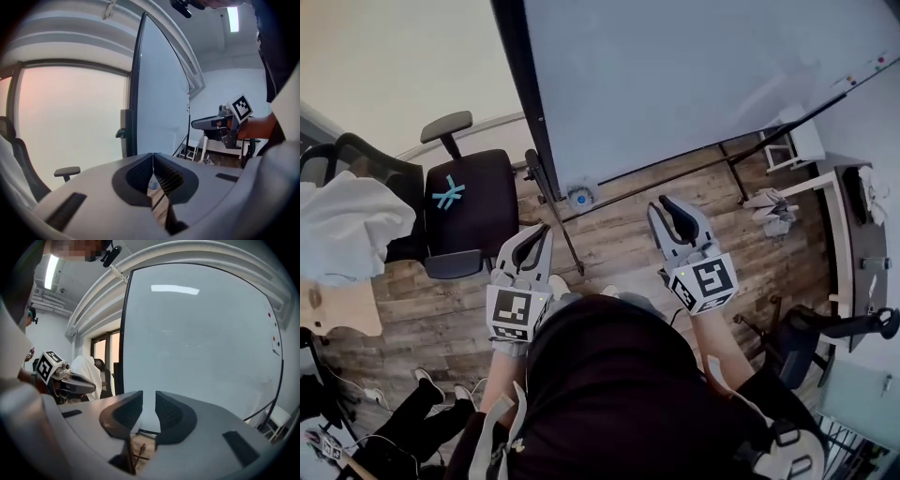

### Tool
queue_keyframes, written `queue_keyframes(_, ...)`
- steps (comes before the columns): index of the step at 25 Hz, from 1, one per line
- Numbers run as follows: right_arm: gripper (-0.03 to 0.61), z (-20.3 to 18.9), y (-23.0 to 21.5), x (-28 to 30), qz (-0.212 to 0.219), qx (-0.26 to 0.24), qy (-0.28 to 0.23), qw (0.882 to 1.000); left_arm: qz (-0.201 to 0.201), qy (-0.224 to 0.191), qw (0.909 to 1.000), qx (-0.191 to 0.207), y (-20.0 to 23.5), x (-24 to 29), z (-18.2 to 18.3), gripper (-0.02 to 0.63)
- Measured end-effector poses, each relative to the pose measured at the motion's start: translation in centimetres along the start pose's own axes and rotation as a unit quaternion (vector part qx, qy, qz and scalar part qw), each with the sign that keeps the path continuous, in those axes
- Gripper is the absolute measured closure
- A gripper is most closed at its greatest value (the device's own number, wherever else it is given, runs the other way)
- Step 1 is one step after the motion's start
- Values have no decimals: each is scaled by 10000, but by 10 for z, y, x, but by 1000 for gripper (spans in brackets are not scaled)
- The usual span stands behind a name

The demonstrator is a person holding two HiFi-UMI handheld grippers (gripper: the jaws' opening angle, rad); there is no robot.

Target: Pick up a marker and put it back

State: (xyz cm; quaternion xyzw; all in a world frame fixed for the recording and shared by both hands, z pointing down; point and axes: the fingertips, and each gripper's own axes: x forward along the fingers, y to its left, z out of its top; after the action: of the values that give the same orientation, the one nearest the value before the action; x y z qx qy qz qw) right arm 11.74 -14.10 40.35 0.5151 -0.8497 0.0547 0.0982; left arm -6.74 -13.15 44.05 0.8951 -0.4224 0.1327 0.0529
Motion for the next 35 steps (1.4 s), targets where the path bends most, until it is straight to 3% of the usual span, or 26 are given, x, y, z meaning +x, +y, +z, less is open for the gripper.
queue_keyframes(19,491,-30,-29,-85,-941,338,35,9950,-1090,-201,9929,433,-76,45,32,604)
queue_keyframes(35,491,-45,-42,-117,-1287,483,67,9905,-1413,-300,9880,544,-106,56,47,604)
